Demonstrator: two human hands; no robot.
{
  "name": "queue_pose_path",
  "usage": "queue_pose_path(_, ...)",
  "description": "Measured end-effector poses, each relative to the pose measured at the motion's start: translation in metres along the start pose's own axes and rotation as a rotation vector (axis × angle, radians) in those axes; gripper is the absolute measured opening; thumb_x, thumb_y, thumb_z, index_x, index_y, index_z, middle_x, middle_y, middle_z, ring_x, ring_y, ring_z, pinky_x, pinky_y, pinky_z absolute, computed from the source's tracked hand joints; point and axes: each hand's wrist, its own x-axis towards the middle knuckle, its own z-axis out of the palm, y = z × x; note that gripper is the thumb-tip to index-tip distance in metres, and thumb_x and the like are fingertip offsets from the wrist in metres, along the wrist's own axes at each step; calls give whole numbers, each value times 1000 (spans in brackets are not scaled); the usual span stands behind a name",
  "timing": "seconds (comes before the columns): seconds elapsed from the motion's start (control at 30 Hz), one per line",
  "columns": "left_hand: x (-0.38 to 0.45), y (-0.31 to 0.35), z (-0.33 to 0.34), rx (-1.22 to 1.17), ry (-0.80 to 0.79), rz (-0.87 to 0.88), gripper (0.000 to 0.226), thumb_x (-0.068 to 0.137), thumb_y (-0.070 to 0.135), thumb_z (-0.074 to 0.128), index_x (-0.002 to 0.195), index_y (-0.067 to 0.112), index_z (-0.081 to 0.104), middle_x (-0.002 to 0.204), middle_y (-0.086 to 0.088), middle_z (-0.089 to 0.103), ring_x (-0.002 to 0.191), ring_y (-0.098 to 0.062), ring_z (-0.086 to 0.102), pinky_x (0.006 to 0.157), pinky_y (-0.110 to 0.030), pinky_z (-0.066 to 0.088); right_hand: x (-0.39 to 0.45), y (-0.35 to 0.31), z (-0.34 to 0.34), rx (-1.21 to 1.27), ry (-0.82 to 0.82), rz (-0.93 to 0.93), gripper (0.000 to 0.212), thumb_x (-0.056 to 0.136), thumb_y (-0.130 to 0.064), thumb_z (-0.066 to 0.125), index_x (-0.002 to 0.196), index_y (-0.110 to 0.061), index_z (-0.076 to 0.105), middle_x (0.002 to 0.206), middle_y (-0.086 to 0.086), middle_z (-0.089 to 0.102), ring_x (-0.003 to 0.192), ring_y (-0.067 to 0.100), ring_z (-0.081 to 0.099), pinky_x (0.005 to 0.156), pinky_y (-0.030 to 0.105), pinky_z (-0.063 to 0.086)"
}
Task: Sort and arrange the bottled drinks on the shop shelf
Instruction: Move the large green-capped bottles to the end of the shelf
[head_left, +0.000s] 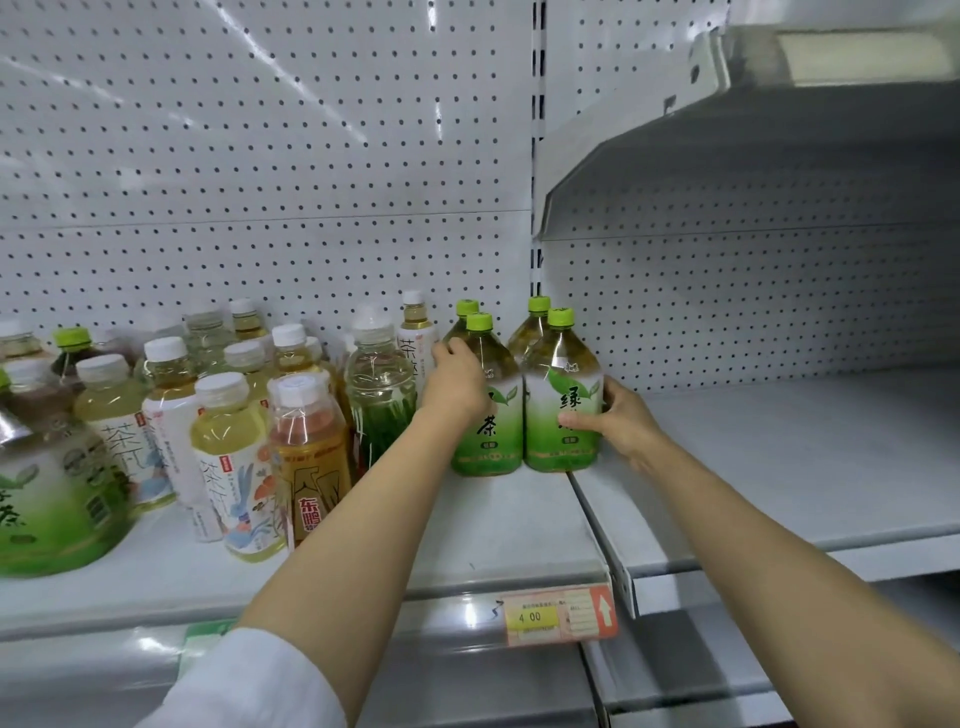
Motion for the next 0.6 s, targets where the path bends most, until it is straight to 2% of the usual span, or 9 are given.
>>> queue_pose_path(0.1,-6,-3,-1,2,14,17,90,80,18,80,146,-3,23,153,-21,25,125,-37,51,95,-38,49,1,2,1,-73,-15,-41,54,71,-8,85,119,-13,60,105,-3,68,101,19,65,65,19,49)
queue_pose_path(0.2,-13,-4,1,27,45,58,94,82,22,79,148,-7,18,152,-23,31,130,-35,49,100,-38,47,-2,9,3,-178,41,-97,50,73,-17,85,118,-16,62,109,1,70,97,19,64,68,20,48)
queue_pose_path(0.27,-21,-5,5,120,90,82,96,86,23,75,150,-10,12,154,-27,27,134,-36,45,103,-37,46,-7,12,5,-297,128,-125,54,72,-28,86,119,-16,63,115,5,70,100,21,64,75,27,50)
queue_pose_path(0.37,-35,-5,10,299,208,139,92,93,23,67,154,-7,4,160,-28,16,148,-38,23,116,-39,33,-19,12,11,-544,332,-256,68,72,-36,85,130,-13,57,127,10,64,116,30,58,89,39,49)
queue_pose_path(0.47,-48,-7,13,427,330,272,74,96,24,60,155,8,18,159,-18,25,149,-37,21,115,-42,34,-39,6,18,-667,460,-470,68,78,-31,81,135,-7,53,133,15,59,123,35,50,98,45,44)
queue_pose_path(0.53,-60,-10,13,490,365,361,59,96,18,54,149,11,31,154,-15,34,145,-36,29,111,-42,36,-51,2,25,-727,452,-565,63,81,-28,79,134,-6,54,131,15,60,121,34,52,99,45,43)
queue_pose_path(0.6,-73,-17,12,530,400,407,49,93,17,57,140,9,45,143,-15,48,136,-34,43,108,-42,40,-63,0,32,-790,417,-632,58,82,-28,78,132,-7,57,126,14,63,116,33,56,97,45,44)
